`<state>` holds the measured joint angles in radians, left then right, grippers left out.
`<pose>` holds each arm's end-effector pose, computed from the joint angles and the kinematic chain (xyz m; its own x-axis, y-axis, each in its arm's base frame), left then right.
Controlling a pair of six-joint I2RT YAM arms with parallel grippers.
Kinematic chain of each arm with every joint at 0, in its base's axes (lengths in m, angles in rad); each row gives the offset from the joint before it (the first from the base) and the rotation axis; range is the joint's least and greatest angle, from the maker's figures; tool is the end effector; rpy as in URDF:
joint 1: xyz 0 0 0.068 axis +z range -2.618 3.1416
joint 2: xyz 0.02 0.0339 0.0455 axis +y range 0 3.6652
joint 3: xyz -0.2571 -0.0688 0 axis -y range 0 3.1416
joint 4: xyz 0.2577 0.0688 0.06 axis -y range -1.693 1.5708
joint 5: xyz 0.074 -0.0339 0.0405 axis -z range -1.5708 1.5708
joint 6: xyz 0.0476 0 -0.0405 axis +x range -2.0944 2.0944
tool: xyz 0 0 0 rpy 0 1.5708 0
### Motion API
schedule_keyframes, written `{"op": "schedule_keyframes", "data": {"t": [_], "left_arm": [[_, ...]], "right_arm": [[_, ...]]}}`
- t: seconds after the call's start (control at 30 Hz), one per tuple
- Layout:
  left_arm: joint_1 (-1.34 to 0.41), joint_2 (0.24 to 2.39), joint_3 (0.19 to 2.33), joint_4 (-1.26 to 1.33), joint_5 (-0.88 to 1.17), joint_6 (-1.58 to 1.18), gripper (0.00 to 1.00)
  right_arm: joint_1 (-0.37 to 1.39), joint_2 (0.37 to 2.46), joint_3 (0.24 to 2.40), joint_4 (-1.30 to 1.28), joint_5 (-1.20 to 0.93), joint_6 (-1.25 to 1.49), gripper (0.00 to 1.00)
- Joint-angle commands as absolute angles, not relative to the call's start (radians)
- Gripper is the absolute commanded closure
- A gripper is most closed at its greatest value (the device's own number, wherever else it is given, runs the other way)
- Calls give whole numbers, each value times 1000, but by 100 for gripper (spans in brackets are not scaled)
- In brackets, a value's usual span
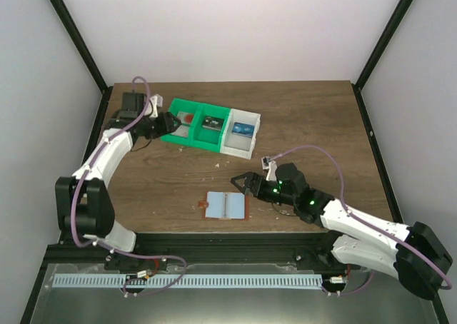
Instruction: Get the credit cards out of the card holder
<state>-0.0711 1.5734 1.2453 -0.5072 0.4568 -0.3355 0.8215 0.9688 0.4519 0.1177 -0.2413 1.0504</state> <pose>0.3599 -0.0467 0.2578 -0.8166 -0.2381 -0.5259 0.0954 0.8428 -0.5297 0.1544 0.1826 0.2035 -0.8786 0.2925 -0.3775 -0.1984 0.4956 0.8456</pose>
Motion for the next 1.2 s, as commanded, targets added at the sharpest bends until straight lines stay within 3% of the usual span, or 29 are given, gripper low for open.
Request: {"op": "schedule_keyframes", "data": {"t": [0.0,0.1,0.27,0.37,0.97,1.17], "left_arm": [[-135,1438,1092,-481,491,-334,45],[-198,1342,969,-443,516,-369,46],[-300,1237,778,-348,558,-453,52],[-352,1212,667,-247,618,-532,56],[-426,1324,338,223,757,-744,47],[-427,1381,285,359,786,-807,47]], "right_arm": [[826,1022,467,53,-290,953,3],[825,1089,471,33,-317,921,11],[838,1180,459,111,-396,926,48],[892,1243,506,106,-372,932,60],[976,1671,770,-17,-252,938,69],[983,1698,715,-3,-209,954,86]]}}
